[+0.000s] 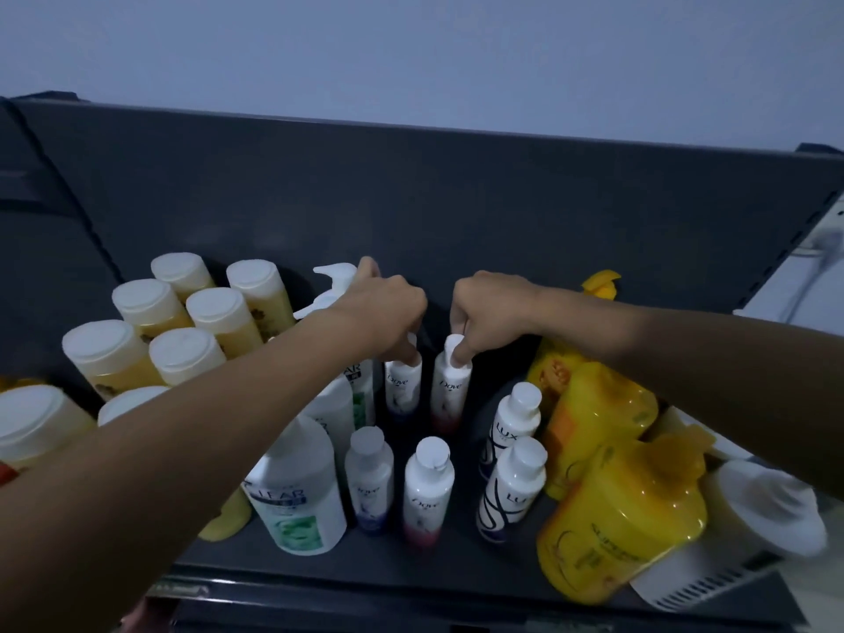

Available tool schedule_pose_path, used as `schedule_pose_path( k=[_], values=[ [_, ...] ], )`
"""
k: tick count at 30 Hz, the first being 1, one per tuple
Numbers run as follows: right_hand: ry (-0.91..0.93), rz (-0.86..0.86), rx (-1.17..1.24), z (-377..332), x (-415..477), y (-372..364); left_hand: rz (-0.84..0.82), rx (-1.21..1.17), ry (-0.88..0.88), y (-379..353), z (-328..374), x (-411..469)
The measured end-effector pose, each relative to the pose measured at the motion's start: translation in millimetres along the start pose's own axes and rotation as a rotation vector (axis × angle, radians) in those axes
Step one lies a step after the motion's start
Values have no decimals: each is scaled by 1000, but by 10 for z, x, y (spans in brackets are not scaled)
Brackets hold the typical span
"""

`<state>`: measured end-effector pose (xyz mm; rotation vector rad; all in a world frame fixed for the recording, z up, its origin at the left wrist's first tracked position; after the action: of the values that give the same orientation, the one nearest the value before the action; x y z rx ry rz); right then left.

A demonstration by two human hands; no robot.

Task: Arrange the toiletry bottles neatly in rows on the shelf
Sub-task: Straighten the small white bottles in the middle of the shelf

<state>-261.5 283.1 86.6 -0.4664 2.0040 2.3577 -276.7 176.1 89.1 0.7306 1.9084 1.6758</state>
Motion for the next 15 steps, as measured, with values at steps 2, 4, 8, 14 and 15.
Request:
schedule_pose_path(
  k=[2, 4, 8, 14, 15],
  values=[
    [7, -16, 14, -117, -94, -6, 1, 2, -26, 6, 45, -103],
    [18, -24, 12, -237, -175, -15, 0, 11, -47, 13, 83, -197],
    [24, -15, -14, -404, -297, -18, -2, 37, -74, 48, 132, -341],
    [-6, -32, -18, -402, -418, -42, 12, 27, -86, 31, 127, -418],
    [-15, -31, -16, -387, -424, -45, 15, 20, -84, 28, 127, -414]
  ],
)
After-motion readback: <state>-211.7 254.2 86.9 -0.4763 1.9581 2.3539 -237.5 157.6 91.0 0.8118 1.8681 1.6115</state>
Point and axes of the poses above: each hand's wrist, its own x-axis towards the middle knuckle, its own y-axis out of the back of the hand, z = x × y, the point moved 7 cm from there along x, towards the middle knuckle, and after that the axes turned 8 degrees about -x, right-handed, at the moved point
